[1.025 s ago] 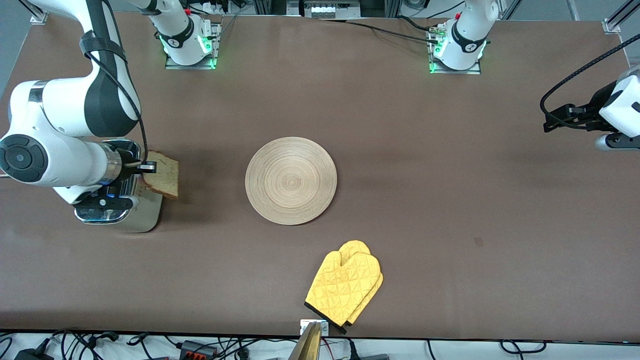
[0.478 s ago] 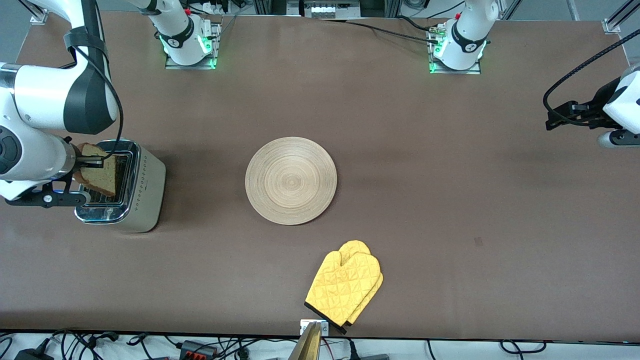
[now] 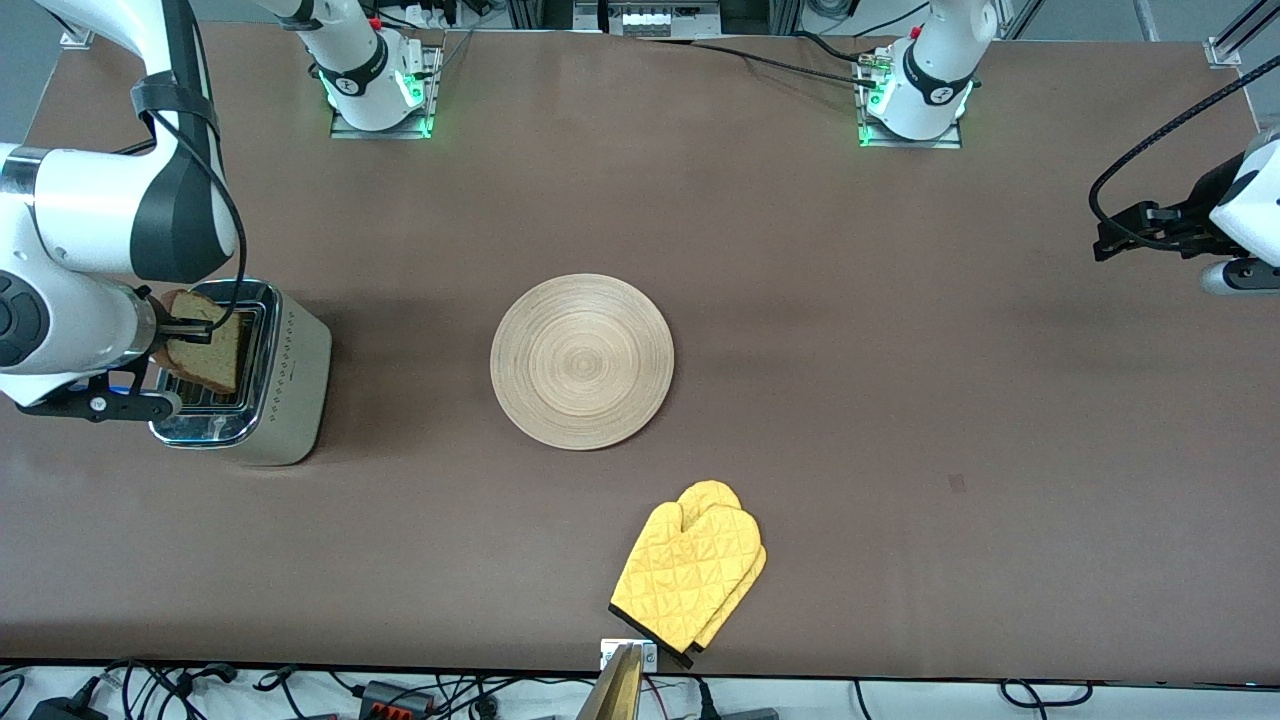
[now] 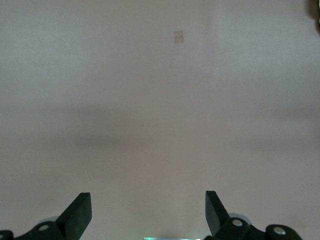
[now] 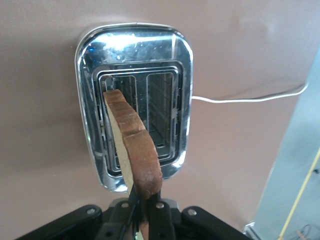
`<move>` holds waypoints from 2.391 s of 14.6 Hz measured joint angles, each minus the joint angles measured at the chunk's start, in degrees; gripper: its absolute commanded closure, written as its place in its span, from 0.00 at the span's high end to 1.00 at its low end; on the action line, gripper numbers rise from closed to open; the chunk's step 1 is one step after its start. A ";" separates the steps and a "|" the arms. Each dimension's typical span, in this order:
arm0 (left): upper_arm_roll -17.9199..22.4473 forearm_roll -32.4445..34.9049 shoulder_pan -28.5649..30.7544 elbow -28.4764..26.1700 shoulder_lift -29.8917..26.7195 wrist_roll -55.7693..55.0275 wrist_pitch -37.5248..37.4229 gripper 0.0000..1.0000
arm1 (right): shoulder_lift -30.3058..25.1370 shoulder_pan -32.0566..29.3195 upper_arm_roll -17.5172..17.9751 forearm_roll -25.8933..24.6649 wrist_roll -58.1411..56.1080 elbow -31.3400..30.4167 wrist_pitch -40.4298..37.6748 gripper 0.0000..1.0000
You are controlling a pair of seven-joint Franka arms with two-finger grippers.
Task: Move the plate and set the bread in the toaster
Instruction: 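Lower the bread into the toaster slot with the right gripper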
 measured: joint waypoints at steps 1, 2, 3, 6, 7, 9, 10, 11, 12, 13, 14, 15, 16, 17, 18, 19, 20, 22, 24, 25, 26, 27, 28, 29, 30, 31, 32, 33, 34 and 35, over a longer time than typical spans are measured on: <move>-0.09 0.00 0.00 0.01 0.00 0.00 0.00 1.00 | 0.34 -0.47 -0.01 0.38 0.30 0.00 -0.01 0.00; -0.17 0.00 0.00 0.02 0.00 0.00 0.00 1.00 | 0.55 -0.79 -0.03 0.48 0.80 0.00 -0.09 0.00; -0.23 0.00 -0.01 0.02 0.00 0.00 0.00 1.00 | 0.66 -0.94 -0.04 0.50 1.41 0.00 -0.35 0.00; -0.27 0.00 -0.01 0.03 0.00 0.00 0.00 1.00 | 0.71 -0.95 -0.03 0.68 3.15 0.02 -2.21 0.00; -0.28 0.00 -0.01 0.03 0.00 0.00 0.00 1.00 | 0.71 -0.94 -0.03 0.70 3.25 0.06 -2.79 0.00; -0.28 0.00 -0.01 0.03 0.00 0.00 0.00 1.00 | 0.67 -0.88 -0.03 0.72 3.28 0.18 -3.72 0.00; -0.28 0.00 -0.01 0.03 0.00 0.00 0.00 1.00 | 0.65 -0.88 -0.03 0.72 3.28 0.20 -3.76 0.00; -0.28 0.00 -0.01 0.03 0.00 0.00 0.00 1.00 | 0.65 -0.89 -0.03 0.72 3.28 0.20 -3.76 0.00; -0.28 0.00 -0.01 0.03 0.00 0.00 0.00 1.00 | 0.65 -0.87 -0.03 0.72 3.28 0.20 -3.76 0.00; -0.28 0.00 -0.01 0.03 0.00 0.00 0.00 1.00 | 0.65 -0.80 -0.02 0.72 3.28 0.21 -3.76 0.00; -0.28 0.00 -0.01 0.03 0.00 0.00 0.00 1.00 | 0.65 -0.75 -0.01 0.72 3.28 0.21 -3.75 0.00; -0.29 0.00 -0.01 0.03 0.00 0.00 0.00 1.00 | 0.66 -0.77 -0.01 0.72 3.28 0.21 -3.61 0.00; -0.29 0.00 -0.01 0.03 0.00 -0.01 0.00 1.00 | 0.70 -0.80 -0.01 0.72 3.28 0.21 -3.04 0.00; -0.29 0.00 -0.01 0.03 0.00 -0.01 0.00 1.00 | 0.79 -0.84 -0.01 0.72 3.28 0.21 -2.04 0.00; -0.29 0.00 -0.01 0.03 0.00 -0.01 0.00 1.00 | 0.89 -0.86 -0.01 0.73 3.28 0.21 -1.07 0.00; -0.29 0.00 -0.01 0.03 0.00 -0.01 0.00 1.00 | 0.97 -0.88 -0.01 0.74 3.28 0.20 -0.38 0.00; -0.29 0.00 -0.01 0.03 0.00 -0.01 0.00 1.00 | 1.04 -0.88 -0.01 0.78 3.28 0.20 0.47 0.00; -0.29 0.00 -0.01 0.03 0.00 -0.01 0.00 1.00 | 1.21 -0.90 -0.01 0.83 3.30 0.20 1.73 0.00; -0.30 0.00 -0.01 0.03 0.00 -0.01 0.00 1.00 | 1.42 -0.99 -0.01 1.37 3.35 0.14 1.77 0.00; -0.30 0.00 -0.01 0.03 0.00 -0.01 0.00 1.00 | 1.52 -1.09 -0.01 2.07 3.35 -0.10 1.76 0.00; -0.30 0.00 -0.01 0.03 0.00 -0.01 0.00 1.00 | 1.62 -1.22 -0.01 2.87 3.37 -0.46 1.75 0.00; -0.30 0.00 -0.01 0.03 0.00 -0.01 0.00 1.00 | 1.71 -1.39 -0.01 3.61 3.38 -0.86 1.75 0.00; -0.30 0.00 -0.01 0.03 0.00 -0.01 0.00 1.00 | 1.81 -1.59 -0.01 4.23 3.39 -1.22 1.75 0.00; -0.30 0.00 -0.01 0.03 0.00 -0.01 0.00 1.00 | 2.00 -1.81 -0.01 4.89 3.39 -1.42 1.75 0.00; -0.30 0.00 -0.01 0.03 0.00 -0.01 0.00 1.00 | 2.30 -2.02 -0.02 5.43 3.39 -1.50 1.77 0.00; -0.30 0.00 -0.01 0.03 0.00 -0.01 0.00 1.00 | 2.63 -2.21 -0.02 5.67 3.39 -1.56 1.84 0.00; -0.30 0.00 -0.01 0.03 0.00 -0.01 0.00 1.00 | 2.95 -2.44 -0.02 5.84 3.39 -1.58 1.97 0.00; -0.30 0.00 -0.01 0.03 0.00 -0.01 0.00 1.00 | 3.19 -2.65 -0.02 6.13 3.39 -1.59 2.20 0.00; -0.30 0.00 -0.01 0.03 0.00 -0.01 0.00 1.00 | 3.40 -2.80 -0.02 6.40 3.39 -1.62 2.47 0.02; -0.30 0.00 -0.01 0.03 0.00 -0.01 0.00 1.00 | 3.68 -2.88 -0.02 6.52 3.39 -1.63 2.79 0.46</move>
